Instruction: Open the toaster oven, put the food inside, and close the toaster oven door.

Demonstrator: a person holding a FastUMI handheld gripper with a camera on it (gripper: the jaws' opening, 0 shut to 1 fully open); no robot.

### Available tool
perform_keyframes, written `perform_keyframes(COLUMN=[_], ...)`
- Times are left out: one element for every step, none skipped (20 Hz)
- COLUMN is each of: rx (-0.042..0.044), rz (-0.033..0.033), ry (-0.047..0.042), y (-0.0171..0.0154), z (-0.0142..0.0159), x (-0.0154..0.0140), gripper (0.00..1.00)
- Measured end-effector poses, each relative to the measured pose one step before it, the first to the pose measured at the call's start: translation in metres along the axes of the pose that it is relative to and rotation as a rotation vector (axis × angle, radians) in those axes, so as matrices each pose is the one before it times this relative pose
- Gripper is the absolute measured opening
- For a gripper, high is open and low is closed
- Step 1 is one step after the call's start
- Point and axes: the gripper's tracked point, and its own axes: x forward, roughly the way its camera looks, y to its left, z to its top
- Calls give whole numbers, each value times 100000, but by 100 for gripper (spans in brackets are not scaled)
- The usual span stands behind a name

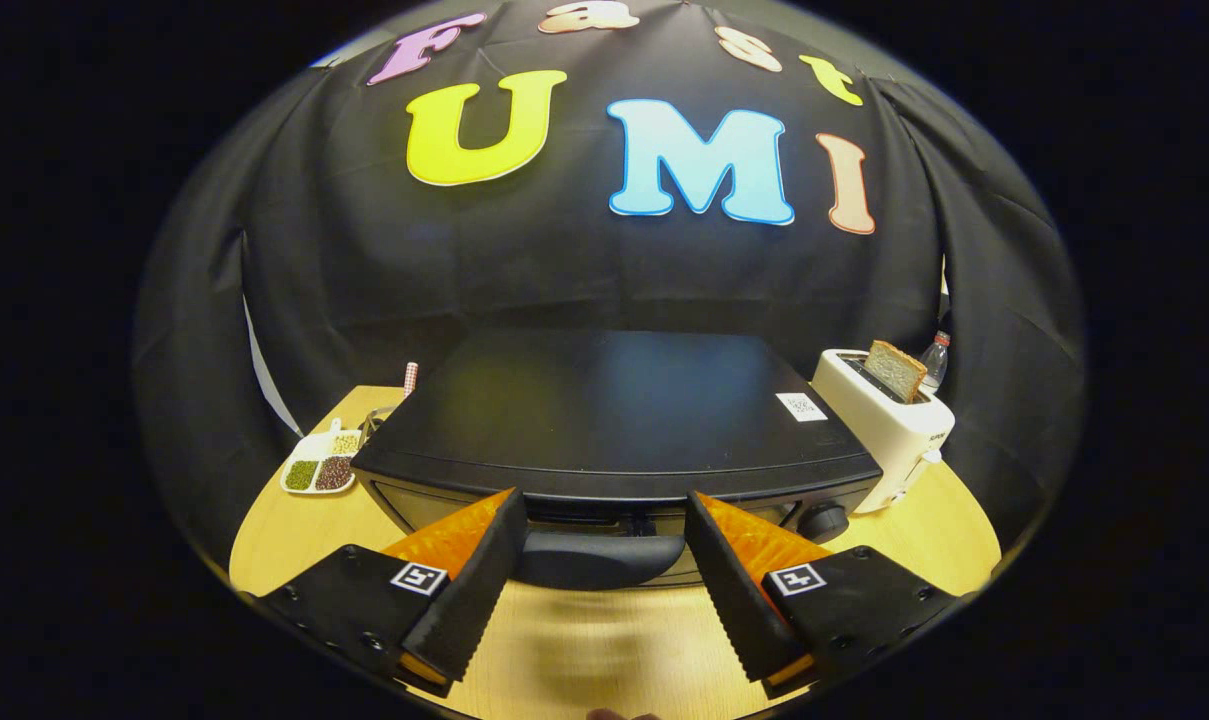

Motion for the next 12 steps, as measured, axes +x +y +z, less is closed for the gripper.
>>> perform_keyframes(rx=[-412,-589,-300,274,673,529,381,341,407,458,684,1057], rz=[173,343,419,391,452,324,234,170,147,195,313,425], ry=[809,519,481,644,978,816,591,458,660,727,785,1045], y=[16,52,90,-35,-2,-20,-11,38,31,12,-61,-20], z=[70,-18,23,-139,-47,-108,-71,-152,-105,-253,-199,-436], x=[18,-140,-70,-88,-38,-45,-45,-230,-181,-206,-212,-191], gripper=[100,100,100,100,100,100,100,100,100,100,100,100])
